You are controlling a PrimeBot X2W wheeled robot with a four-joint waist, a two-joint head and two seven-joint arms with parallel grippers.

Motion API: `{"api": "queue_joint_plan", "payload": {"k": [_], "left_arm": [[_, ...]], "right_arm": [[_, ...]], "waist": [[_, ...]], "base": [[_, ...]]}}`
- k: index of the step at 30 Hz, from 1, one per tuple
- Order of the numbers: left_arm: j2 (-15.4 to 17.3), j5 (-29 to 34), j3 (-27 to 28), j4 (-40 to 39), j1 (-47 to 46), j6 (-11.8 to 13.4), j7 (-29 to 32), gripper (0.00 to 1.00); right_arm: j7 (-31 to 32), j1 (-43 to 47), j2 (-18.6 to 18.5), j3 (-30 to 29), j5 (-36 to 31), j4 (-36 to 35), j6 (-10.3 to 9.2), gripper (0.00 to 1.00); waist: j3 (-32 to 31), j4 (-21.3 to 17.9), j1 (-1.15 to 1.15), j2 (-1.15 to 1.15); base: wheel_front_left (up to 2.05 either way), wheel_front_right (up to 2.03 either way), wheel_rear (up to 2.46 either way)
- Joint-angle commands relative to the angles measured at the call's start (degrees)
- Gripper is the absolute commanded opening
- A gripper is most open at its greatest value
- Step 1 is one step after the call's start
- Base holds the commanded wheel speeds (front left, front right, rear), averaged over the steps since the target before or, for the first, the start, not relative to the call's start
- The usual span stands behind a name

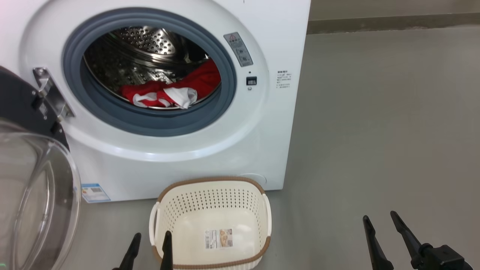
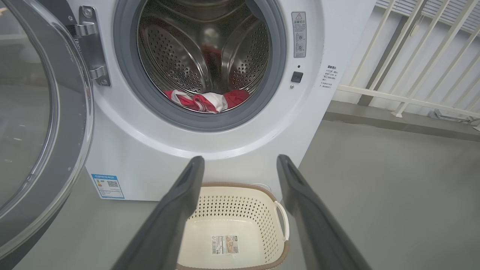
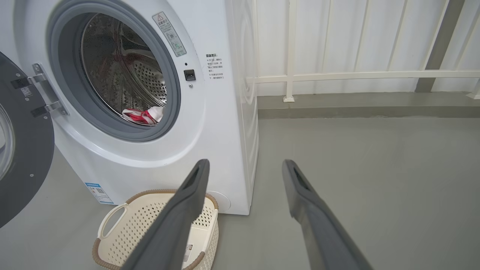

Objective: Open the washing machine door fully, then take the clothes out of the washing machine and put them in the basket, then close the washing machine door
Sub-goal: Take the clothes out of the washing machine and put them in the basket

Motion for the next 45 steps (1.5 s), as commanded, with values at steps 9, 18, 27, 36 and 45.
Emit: {"api": "queue_joint_plan", "payload": {"k": [9,18,27,36,45], "left_arm": [[0.7,0.6,1.0,-2.6,-0.9,1.1,-0.5,1.00],[1.3,0.7,0.7,-3.0,-0.9,1.5,-0.2,1.00],[1.6,1.0,0.3,-2.9,-1.1,1.9,0.1,1.00],[1.8,1.2,-0.2,-2.6,-1.7,2.2,-0.1,1.00],[1.1,1.5,-1.7,0.9,-6.5,1.8,-1.2,1.00]], "right_arm": [[-0.4,-1.1,-0.8,1.2,0.2,-1.0,0.28,1.00],[-0.4,-1.2,-0.8,1.4,0.1,-0.8,0.28,1.00],[-0.4,-1.3,-0.8,1.3,0.0,-0.6,0.28,1.00],[-0.4,-1.3,-0.8,1.2,-0.2,-0.8,0.28,1.00],[-0.4,-2.6,-0.8,1.0,-0.7,-2.3,0.28,1.00]], "waist": [[0.1,0.5,0.00,0.00],[0.1,0.5,0.00,0.00],[0.3,0.4,0.00,0.00],[0.4,0.5,0.00,0.00],[4.8,0.2,0.00,0.00]], "base": [[0.93,-0.93,0.00],[0.03,-0.03,0.00],[0.00,0.00,0.00],[0.00,0.00,0.00],[0.00,0.00,0.00]]}}
